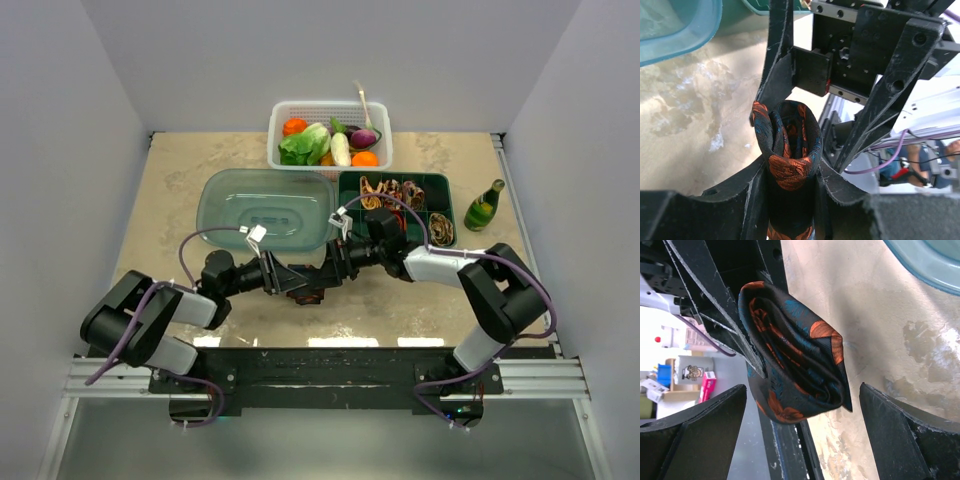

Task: Roll the ties
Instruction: Place the tie in the storage box.

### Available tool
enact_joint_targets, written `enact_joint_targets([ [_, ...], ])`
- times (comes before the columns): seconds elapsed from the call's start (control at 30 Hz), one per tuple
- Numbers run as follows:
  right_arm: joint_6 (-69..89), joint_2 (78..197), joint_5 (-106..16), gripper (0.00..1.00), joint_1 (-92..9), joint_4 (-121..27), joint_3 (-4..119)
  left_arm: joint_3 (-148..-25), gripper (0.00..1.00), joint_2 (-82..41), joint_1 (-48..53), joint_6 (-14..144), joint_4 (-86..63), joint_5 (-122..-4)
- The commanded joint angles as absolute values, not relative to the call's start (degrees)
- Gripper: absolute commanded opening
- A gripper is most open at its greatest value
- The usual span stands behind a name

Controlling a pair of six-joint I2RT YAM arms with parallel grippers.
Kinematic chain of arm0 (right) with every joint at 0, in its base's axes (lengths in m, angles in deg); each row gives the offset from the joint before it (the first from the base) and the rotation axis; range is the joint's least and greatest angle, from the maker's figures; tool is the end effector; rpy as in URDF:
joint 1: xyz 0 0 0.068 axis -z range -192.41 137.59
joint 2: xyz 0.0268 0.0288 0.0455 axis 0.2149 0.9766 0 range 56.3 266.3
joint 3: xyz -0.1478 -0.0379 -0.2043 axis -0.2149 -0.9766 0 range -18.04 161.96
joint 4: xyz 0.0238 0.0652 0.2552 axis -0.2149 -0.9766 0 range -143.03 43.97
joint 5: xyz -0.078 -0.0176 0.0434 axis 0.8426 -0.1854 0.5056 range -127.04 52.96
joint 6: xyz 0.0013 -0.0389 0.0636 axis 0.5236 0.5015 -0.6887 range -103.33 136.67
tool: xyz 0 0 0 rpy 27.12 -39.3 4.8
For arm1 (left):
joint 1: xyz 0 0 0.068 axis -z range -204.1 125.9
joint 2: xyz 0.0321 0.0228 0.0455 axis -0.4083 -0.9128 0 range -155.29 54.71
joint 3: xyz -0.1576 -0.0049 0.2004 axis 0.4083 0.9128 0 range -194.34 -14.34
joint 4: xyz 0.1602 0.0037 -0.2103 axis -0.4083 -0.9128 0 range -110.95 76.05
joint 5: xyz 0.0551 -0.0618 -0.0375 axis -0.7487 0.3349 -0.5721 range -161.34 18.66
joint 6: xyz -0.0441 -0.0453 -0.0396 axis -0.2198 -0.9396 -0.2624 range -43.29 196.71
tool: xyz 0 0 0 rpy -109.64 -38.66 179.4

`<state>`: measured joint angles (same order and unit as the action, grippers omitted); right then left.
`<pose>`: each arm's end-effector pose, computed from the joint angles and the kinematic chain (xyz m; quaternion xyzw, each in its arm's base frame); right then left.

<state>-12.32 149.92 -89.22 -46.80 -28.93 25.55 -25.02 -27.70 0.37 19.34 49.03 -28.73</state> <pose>0.2488 0.2302 0.1458 -0.2471 0.7782 0.5542 0.1621 0.2017 -0.1384 0.1218 0.0267 0.7452 -0.6057 0.2777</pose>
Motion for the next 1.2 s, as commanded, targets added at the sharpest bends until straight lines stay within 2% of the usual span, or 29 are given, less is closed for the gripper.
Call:
enact_joint_targets([
  [0.0,-16.0,149.9,-92.3,0.99,-46.4,-23.2,24.2,-26.8,0.37,-31.1,0.6,14.2,63.5,-26.2],
  [0.1,-18.9,150.1,-92.7,0.98,-46.4,-20.4,22.7,-27.4,0.36,-32.5,0.6,13.9,64.5,-26.3],
  [0.2,-24.4,150.6,-93.4,0.95,-46.5,-13.8,20.7,-27.9,0.36,-32.7,0.6,14.3,63.8,-27.0],
  [0.23,-25.8,151.0,-93.4,0.9,-46.5,-10.5,20.3,-28.2,0.36,-33.0,0.6,14.3,63.3,-27.0],
  [0.43,-32.6,151.7,-92.4,0.86,-46.6,-2.3,18.2,-29.1,0.37,-34.2,0.9,14.9,62.3,-27.7],
  [0.57,-37.0,152.5,-92.4,0.77,-46.5,2.0,17.5,-29.7,0.38,-35.0,1.7,15.2,62.0,-28.5],
  [0.73,-38.4,153.2,-93.2,0.61,-46.6,4.1,17.4,-30.5,0.39,-34.7,2.3,16.1,59.9,-29.9],
  [0.77,-38.8,153.5,-93.5,0.55,-46.7,4.1,17.5,-30.5,0.39,-34.7,2.3,16.3,59.5,-30.2],
  [0.97,-41.6,154.1,-94.9,0.39,-46.8,7.1,16.9,-31.2,0.43,-34.7,2.3,16.7,57.6,-31.4],
  [1.0,-42.0,154.2,-94.9,0.34,-46.9,8.1,16.9,-31.2,0.43,-34.6,2.3,16.5,57.2,-31.9],
  [1.17,-42.8,155.3,-95.1,0.28,-46.8,8.1,16.6,-32.3,0.55,-33.5,2.3,17.3,54.3,-33.2],
])
